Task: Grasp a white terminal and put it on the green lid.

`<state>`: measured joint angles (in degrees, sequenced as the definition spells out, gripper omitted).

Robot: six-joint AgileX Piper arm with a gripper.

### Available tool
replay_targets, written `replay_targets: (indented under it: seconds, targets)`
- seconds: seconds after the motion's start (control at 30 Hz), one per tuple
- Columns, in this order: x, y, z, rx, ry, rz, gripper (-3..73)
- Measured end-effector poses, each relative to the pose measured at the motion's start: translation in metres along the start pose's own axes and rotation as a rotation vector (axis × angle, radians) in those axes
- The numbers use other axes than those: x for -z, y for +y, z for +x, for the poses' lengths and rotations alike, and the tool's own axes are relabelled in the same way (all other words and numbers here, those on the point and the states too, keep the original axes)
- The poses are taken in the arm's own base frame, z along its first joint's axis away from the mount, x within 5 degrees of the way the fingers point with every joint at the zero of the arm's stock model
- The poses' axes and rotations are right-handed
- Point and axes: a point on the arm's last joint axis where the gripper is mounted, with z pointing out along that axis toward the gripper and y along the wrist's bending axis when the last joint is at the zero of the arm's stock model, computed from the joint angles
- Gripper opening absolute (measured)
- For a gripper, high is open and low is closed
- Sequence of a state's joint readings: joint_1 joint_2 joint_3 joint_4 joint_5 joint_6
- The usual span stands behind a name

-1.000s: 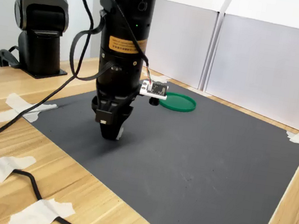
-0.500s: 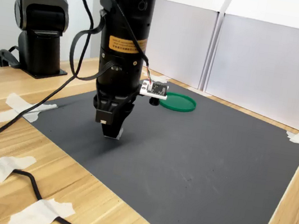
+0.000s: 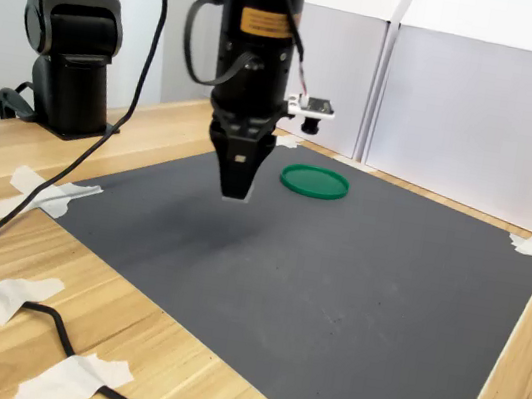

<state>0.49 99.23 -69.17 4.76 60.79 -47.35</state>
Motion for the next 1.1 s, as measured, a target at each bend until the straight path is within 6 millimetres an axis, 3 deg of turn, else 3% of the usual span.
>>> replay_targets:
  seconds: [0.3, 0.53, 0.7, 1.1]
  targets:
    - [-0.004, 0.074, -0.053, 0.162, 0.000, -0.020, 9.0]
    - [-0.008, 0.120, -0.079, 0.248, -0.041, -0.013, 9.0]
    - [-0.020, 0.135, -0.088, 0.251, -0.030, -0.024, 9.0]
    - [-0.028, 0.130, -0.092, 0.195, -0.042, 0.020, 9.0]
